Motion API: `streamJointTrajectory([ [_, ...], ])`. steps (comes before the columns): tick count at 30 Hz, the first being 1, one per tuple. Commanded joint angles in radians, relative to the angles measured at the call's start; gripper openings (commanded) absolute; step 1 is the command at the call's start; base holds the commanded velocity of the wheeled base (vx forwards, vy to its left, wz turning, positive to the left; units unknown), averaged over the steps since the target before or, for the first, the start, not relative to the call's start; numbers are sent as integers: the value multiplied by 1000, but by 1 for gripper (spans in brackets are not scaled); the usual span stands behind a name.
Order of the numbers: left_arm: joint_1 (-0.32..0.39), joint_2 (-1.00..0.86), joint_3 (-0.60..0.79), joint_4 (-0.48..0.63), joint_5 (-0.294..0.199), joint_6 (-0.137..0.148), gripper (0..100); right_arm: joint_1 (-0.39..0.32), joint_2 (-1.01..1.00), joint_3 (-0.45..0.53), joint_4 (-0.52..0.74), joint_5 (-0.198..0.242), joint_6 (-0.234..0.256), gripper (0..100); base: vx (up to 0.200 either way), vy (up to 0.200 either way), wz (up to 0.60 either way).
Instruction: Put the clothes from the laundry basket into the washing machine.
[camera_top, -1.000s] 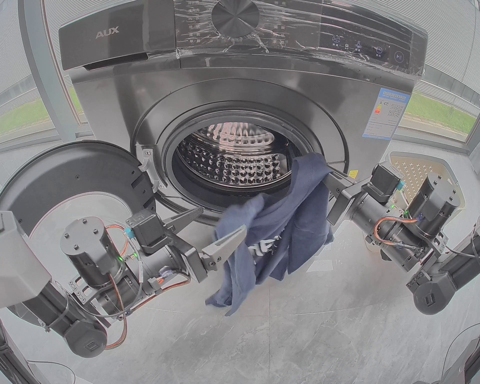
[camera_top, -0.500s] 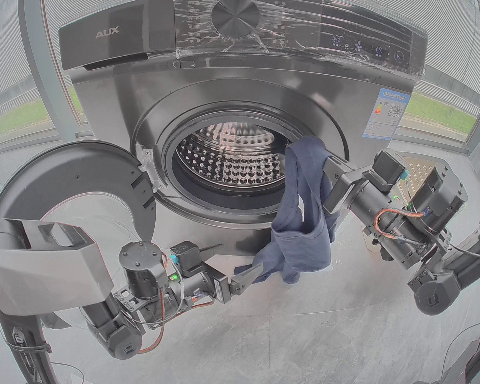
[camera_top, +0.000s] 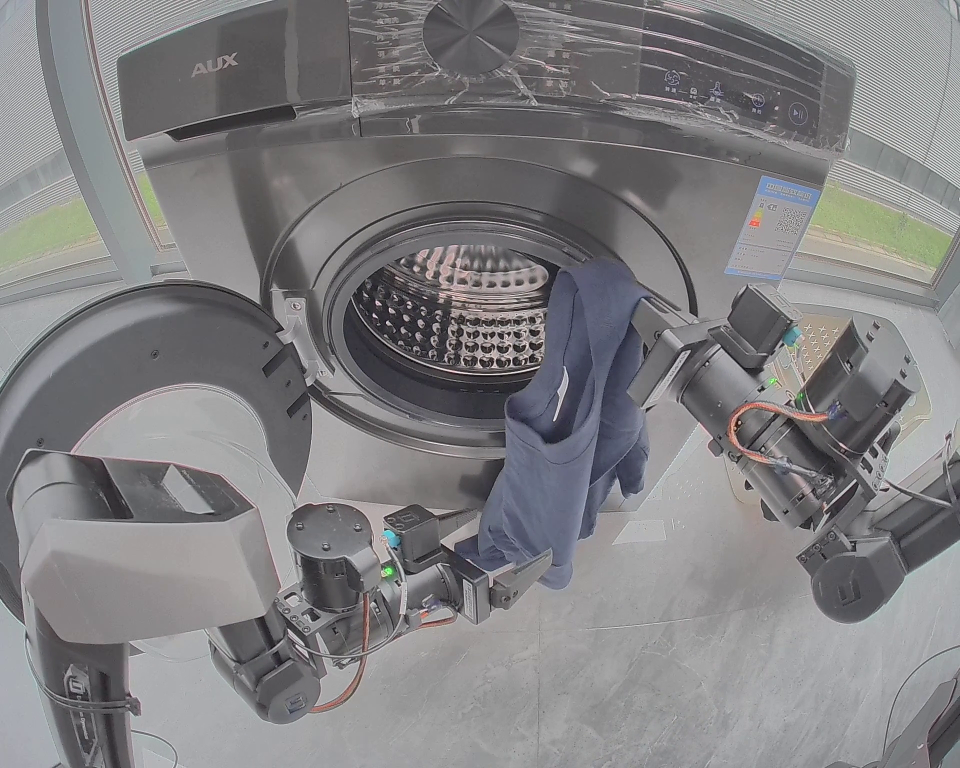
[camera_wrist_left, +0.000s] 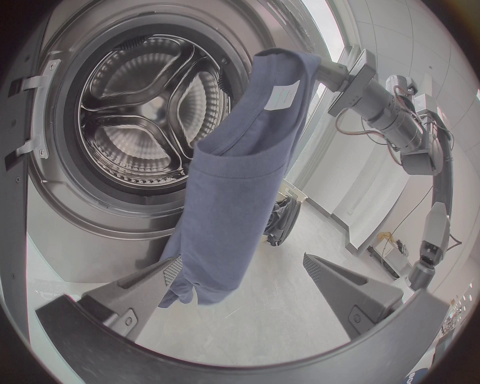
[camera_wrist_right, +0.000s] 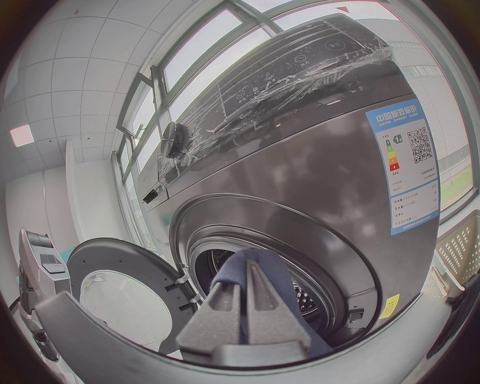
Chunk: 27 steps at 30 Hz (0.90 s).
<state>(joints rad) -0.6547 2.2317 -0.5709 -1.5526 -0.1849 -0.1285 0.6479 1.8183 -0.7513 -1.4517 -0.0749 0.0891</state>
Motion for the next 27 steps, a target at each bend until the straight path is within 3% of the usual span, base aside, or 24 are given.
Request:
streamJointTrajectory([
  [1, 49, 66, -55, -4, 1, 6, 100, 16, -2, 6, -1, 1, 0, 0, 0, 0, 0],
  [10, 118, 100, -130, -4, -2, -2, 100, 55, -11, 10, -3, 1, 0, 0, 0, 0, 0],
  [16, 116, 123, -176, -4, -11, -3, 100, 61, -8, 12, -4, 1, 0, 0, 0, 0, 0],
  [23, 83, 132, -215, -4, -71, 1, 100, 59, 1, 23, -6, 3, 0, 0, 0, 0, 0],
  [27, 73, 128, -228, -4, -77, 1, 100, 61, 6, 23, -6, 3, 1, 0, 0, 0, 0],
])
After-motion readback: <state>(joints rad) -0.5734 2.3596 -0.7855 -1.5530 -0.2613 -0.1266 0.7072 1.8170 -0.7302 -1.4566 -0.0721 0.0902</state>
